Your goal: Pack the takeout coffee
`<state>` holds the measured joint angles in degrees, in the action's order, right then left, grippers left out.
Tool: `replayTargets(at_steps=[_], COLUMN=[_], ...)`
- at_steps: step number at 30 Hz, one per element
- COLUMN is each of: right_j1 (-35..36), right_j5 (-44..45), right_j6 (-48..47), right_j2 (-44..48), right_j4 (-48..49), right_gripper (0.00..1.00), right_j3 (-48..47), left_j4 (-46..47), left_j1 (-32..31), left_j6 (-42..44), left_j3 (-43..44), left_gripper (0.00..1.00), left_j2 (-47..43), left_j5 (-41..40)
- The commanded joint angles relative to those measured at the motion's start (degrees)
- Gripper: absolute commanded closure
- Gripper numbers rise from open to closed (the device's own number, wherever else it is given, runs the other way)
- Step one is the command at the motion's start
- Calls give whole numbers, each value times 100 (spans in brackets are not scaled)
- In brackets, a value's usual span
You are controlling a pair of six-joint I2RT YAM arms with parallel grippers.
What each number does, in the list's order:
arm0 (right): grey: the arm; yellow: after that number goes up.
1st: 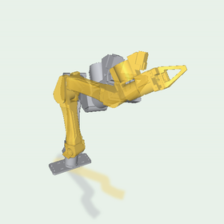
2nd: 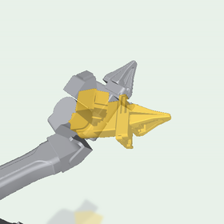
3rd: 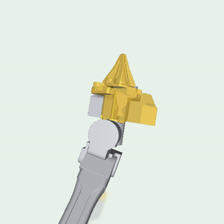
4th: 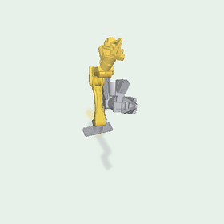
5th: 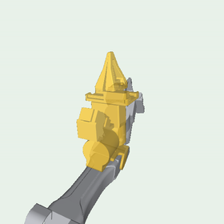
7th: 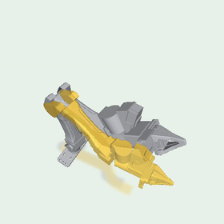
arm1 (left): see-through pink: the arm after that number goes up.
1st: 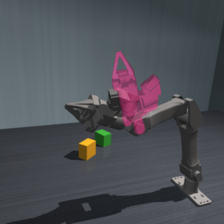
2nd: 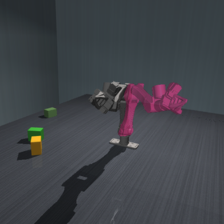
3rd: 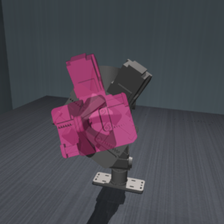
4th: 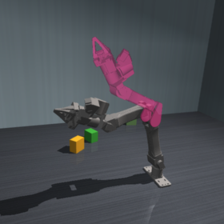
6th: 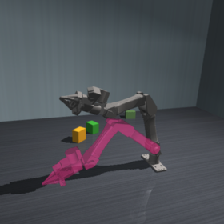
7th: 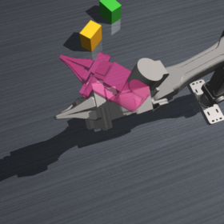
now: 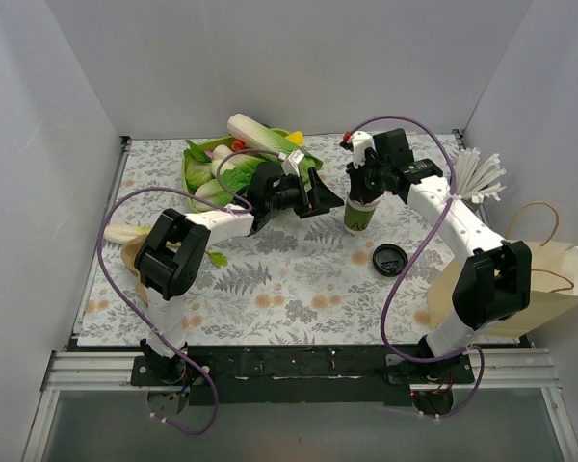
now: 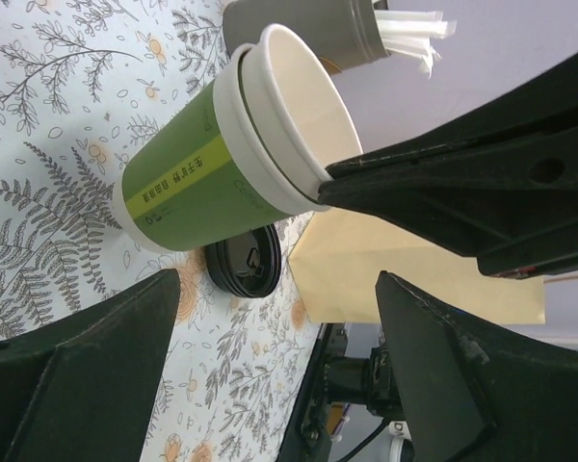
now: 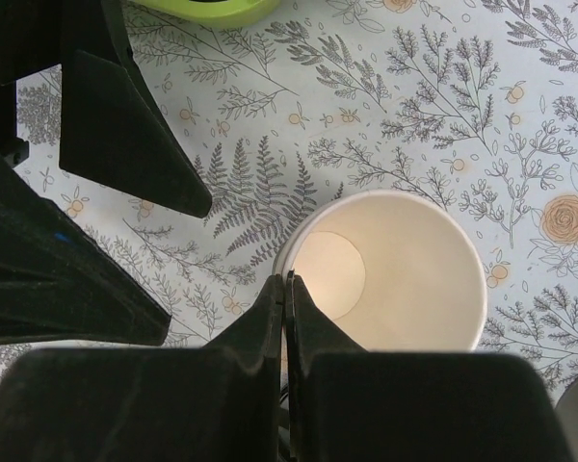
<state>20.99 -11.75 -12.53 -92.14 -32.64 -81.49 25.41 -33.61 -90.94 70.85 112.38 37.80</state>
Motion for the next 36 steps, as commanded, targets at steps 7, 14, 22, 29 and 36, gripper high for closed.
replayTargets(at_steps=[7, 14, 22, 29, 36], right_j1=[-69, -78, -69, -69, -69], right_j5=[-794, -767, -724, -750, -1109], right_j6=[348, 383, 410, 480, 770], right_j2=[-41, -76, -85, -182, -243], right_j4=[276, 276, 276, 294, 144], right_gripper=[99, 99, 99, 99, 99], right_j3=[-358, -481, -438, -560, -754], left_j4=[324, 324, 789, 686, 553], left_j1=[12, 21, 12, 12, 21], left_j6=[-732, -891, -1084, -1137, -1260], left_j3=[210, 333, 237, 236, 394], left_gripper=[16, 16, 13, 13, 13], left_j2=[249, 443, 460, 478, 689], left_j5=[-414, -467, -256, -273, -519])
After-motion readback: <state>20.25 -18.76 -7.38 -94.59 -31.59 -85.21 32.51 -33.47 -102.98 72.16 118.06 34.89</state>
